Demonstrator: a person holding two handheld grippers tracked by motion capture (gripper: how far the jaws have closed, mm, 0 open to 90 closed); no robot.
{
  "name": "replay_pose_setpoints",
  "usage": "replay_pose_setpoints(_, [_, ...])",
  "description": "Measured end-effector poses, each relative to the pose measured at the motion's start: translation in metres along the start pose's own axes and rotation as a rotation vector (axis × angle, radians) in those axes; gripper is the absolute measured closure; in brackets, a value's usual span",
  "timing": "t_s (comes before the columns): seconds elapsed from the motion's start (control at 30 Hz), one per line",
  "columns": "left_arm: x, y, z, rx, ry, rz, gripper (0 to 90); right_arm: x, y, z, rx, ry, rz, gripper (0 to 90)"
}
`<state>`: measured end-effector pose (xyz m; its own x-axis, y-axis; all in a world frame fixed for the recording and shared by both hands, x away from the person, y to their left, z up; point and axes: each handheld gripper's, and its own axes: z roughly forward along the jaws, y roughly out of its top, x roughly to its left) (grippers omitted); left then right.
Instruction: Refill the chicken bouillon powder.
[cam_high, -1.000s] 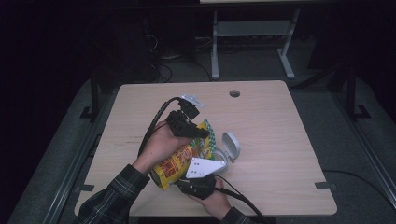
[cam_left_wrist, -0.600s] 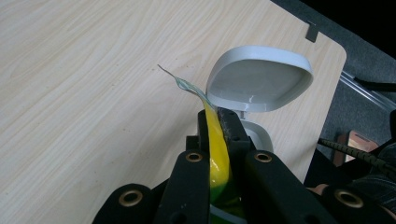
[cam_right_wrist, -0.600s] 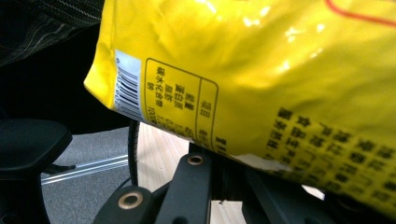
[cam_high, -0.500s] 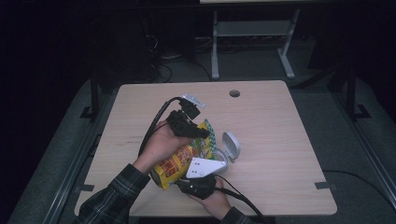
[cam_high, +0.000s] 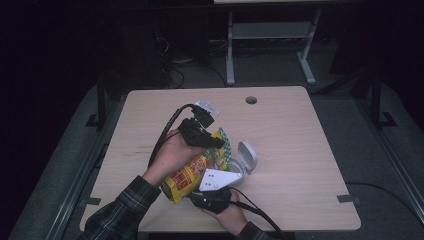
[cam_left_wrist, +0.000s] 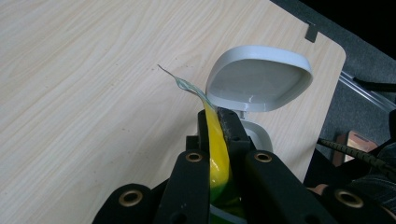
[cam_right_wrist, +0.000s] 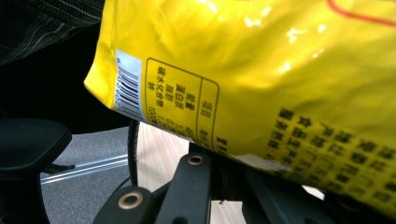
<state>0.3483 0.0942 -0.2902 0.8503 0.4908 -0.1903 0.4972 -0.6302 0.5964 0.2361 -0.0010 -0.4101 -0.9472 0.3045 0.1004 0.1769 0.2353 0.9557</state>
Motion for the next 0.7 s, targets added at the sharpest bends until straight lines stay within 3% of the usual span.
replay_pose_setpoints(0.7, [0.0, 0.0008, 0.0011, -0.002, -0.003, -0.014, 89.8, 0.0004, 0.0003, -0.0002, -0.001, 0.002, 0.001, 89.9])
